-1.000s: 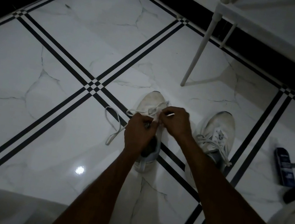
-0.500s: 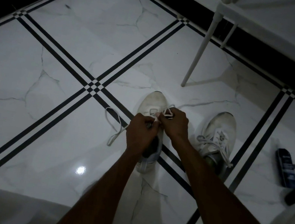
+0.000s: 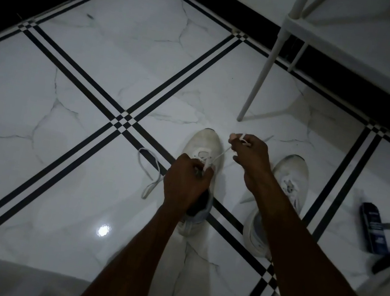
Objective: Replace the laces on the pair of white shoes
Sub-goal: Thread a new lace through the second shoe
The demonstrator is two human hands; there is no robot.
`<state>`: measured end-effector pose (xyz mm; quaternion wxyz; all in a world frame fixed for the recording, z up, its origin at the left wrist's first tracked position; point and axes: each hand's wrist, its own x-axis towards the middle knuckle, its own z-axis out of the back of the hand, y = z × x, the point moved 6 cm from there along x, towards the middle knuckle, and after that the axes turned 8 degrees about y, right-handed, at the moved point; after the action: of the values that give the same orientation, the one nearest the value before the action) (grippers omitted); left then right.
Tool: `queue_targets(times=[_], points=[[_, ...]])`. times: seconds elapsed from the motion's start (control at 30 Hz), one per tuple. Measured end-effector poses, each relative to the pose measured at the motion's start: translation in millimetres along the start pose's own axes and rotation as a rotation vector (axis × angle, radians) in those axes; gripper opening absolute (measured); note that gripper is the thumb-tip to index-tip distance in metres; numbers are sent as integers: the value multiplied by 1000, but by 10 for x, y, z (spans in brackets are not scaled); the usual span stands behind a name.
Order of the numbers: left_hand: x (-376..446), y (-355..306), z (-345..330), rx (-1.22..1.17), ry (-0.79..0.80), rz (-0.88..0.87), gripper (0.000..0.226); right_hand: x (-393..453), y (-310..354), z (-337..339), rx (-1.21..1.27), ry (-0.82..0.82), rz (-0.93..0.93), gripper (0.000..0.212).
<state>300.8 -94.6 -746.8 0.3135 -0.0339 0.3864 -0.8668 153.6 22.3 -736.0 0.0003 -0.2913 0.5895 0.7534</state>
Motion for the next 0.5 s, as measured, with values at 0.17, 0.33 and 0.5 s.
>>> queue_targets(times=[0.17, 0.33, 0.5], points=[[215, -284, 59, -30, -8, -119, 56, -138, 468, -110, 164, 264, -10, 29], [398, -461, -59, -278, 192, -122, 28, -141, 651, -7, 299, 258, -15, 21], [328, -61, 161, -186, -61, 132, 15, -62, 563, 244, 420, 122, -76, 17]])
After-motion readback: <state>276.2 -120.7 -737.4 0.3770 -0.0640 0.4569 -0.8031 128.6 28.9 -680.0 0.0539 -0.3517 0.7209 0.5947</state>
